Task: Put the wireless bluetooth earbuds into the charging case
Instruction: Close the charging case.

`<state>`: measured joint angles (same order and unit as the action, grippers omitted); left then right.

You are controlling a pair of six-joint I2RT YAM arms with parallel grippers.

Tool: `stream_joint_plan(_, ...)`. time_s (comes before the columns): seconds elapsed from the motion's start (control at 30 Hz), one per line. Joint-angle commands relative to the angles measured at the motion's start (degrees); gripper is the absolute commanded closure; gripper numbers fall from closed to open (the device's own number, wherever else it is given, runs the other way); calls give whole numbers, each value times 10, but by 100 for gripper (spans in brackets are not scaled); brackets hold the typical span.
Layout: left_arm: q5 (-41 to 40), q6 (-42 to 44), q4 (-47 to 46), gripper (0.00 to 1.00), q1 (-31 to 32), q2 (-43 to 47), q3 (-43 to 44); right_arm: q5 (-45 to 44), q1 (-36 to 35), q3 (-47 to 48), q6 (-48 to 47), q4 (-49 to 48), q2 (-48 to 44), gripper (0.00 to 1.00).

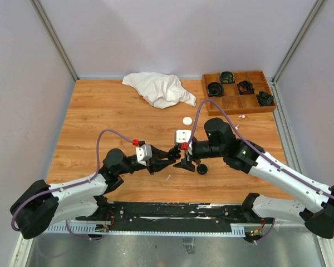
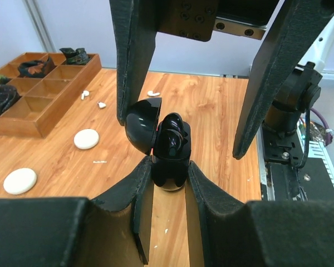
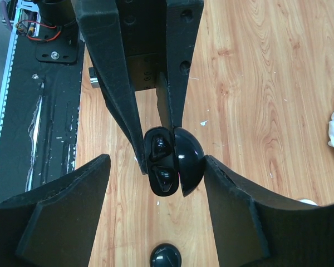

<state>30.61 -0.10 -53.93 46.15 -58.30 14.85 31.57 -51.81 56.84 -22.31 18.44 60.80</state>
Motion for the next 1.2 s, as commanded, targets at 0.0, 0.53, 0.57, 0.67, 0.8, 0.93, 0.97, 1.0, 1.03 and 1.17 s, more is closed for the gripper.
stream_joint_plan(0.0,-33,-16,-24,100,1,-16,18,22,7,23,-11,24,-3,32)
stream_joint_plan(0.53,-55,-159,37,97,0,-89,56,-206,7,-36,49,-24,-57,28)
stream_joint_plan(0.57,-60,-181,53,97,0,-98,60,-233,7,-45,61,-36,-63,27)
stream_joint_plan(0.67,-62,-247,105,94,0,-132,85,-298,7,-69,101,-59,-74,26)
stream_joint_plan(0.8,-44,-335,132,91,0,-185,100,-370,8,-103,147,-72,-84,25)
stream_joint_plan(0.93,-31,-413,133,87,0,-234,107,-436,8,-133,185,-73,-100,24)
stream_joint_plan(0.97,-29,-427,135,86,0,-248,111,-451,8,-142,194,-74,-106,24)
stream_joint_plan(1.0,-27,-439,137,85,1,-262,115,-466,8,-151,202,-76,-113,24)
stream_joint_plan(1.03,-24,-448,136,85,1,-276,118,-477,8,-159,210,-81,-123,23)
stream_joint_plan(1.17,-12,-481,142,82,2,-337,139,-514,8,-186,228,-93,-147,23)
